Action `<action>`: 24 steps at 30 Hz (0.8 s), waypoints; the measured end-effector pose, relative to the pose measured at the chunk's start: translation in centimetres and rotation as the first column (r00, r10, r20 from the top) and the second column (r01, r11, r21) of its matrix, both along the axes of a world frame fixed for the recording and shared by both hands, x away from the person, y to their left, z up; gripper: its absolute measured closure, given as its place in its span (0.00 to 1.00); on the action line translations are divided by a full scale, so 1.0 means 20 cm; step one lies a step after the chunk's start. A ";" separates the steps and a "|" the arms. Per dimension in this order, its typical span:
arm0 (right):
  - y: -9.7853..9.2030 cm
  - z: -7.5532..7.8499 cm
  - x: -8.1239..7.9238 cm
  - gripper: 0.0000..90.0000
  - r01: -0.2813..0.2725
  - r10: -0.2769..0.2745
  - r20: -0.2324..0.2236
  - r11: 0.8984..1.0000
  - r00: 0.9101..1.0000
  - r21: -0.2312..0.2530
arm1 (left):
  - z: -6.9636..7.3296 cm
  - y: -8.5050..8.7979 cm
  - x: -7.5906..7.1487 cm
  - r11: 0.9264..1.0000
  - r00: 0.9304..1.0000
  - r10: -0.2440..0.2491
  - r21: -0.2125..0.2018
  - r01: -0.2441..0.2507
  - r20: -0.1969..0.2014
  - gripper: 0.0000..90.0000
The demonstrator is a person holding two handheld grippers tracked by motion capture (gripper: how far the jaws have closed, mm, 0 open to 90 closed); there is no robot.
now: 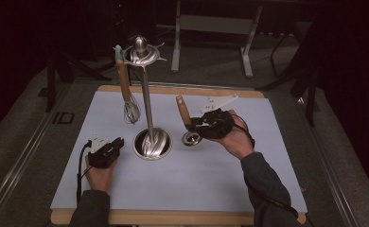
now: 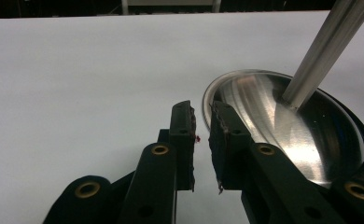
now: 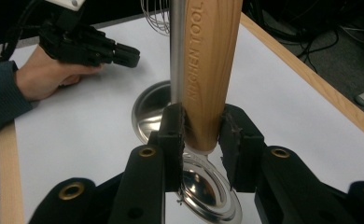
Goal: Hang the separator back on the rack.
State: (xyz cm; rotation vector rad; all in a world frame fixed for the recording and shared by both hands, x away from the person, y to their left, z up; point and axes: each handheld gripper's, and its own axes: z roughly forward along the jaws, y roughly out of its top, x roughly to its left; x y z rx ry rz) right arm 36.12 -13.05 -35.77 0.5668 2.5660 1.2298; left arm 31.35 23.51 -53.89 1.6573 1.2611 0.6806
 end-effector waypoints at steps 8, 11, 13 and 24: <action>0.03 0.05 0.00 0.79 -0.018 0.017 0.014 1.000 1.000 0.023 | 0.00 0.00 0.00 1.000 1.000 0.000 0.000 0.000 0.000 0.88; 0.04 0.07 0.00 0.79 -0.019 0.019 0.015 0.999 1.000 0.031 | 0.00 0.00 0.00 1.000 1.000 0.001 -0.001 -0.001 0.000 0.88; 0.04 0.09 0.00 0.79 -0.026 0.025 0.019 0.999 1.000 0.039 | 0.00 0.00 0.00 1.000 1.000 0.000 0.001 0.000 0.001 0.88; 0.06 0.15 0.00 0.79 -0.044 0.042 0.035 0.998 0.999 0.055 | 0.00 0.00 0.00 1.000 1.000 0.001 0.001 -0.001 0.000 0.88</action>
